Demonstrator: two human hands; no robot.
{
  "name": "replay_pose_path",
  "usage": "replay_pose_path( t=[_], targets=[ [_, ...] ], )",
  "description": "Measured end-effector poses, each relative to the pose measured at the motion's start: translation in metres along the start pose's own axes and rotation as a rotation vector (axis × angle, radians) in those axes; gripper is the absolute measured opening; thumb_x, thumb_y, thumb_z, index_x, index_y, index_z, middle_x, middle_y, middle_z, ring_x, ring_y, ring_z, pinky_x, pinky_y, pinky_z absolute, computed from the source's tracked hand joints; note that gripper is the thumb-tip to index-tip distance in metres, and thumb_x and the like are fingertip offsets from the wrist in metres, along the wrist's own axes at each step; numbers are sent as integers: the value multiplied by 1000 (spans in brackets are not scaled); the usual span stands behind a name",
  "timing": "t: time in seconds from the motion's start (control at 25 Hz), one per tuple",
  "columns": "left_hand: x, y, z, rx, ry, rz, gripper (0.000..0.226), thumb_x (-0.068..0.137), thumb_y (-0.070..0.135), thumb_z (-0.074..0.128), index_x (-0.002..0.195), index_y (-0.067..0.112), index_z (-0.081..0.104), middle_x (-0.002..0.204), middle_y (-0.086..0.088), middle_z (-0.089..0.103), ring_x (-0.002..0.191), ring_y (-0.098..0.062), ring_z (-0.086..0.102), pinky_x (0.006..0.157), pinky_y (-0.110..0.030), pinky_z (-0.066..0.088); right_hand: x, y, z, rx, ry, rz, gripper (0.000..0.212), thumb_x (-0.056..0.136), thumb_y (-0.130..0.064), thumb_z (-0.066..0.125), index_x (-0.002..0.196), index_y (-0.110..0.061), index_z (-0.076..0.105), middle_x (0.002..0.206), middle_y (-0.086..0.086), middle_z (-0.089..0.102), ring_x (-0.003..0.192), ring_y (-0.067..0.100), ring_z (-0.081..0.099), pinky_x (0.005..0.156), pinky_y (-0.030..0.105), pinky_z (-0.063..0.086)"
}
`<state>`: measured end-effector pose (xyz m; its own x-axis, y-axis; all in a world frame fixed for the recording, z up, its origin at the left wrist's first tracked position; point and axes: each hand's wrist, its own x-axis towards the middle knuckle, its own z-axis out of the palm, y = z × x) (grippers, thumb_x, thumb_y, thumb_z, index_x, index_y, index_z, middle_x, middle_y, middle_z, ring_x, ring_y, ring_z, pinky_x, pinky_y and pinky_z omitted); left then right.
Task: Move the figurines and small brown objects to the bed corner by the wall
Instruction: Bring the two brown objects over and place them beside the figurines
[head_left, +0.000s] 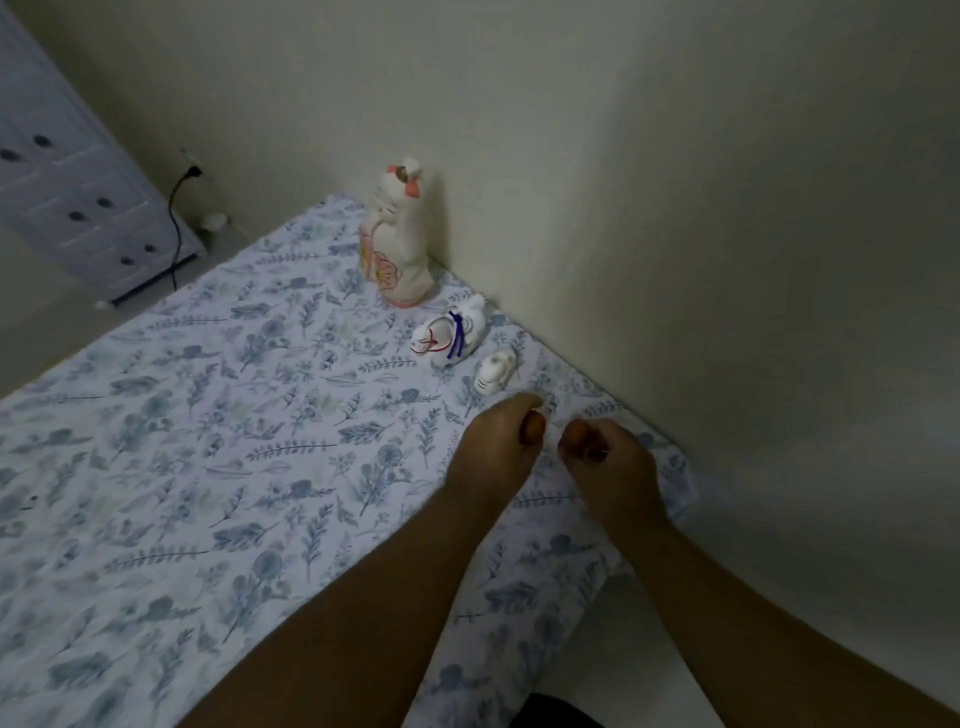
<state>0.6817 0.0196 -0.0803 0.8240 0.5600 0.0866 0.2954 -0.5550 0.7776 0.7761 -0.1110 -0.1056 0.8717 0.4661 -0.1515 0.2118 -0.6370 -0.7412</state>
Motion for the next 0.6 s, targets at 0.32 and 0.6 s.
replay_pose_path(
  t=[0.32, 0.6],
  targets=[
    [33, -6, 33, -47, 5, -16, 25, 80, -1, 72, 104, 6, 69, 94, -9, 73, 83, -19, 63, 69, -10, 37, 18, 19, 6, 54, 25, 47, 10, 92, -23, 72, 91, -13, 72, 84, -1, 66, 74, 11, 58, 62, 7, 39],
    [31, -8, 35, -87, 10, -110, 24, 74, 3, 77, 93, 13, 68, 86, 0, 70, 77, -14, 61, 65, -19, 43, 15, 20, 4, 33, 15, 34, 5, 91, -32, 71, 90, -34, 68, 76, -24, 58, 71, -17, 54, 61, 3, 36]
  ],
)
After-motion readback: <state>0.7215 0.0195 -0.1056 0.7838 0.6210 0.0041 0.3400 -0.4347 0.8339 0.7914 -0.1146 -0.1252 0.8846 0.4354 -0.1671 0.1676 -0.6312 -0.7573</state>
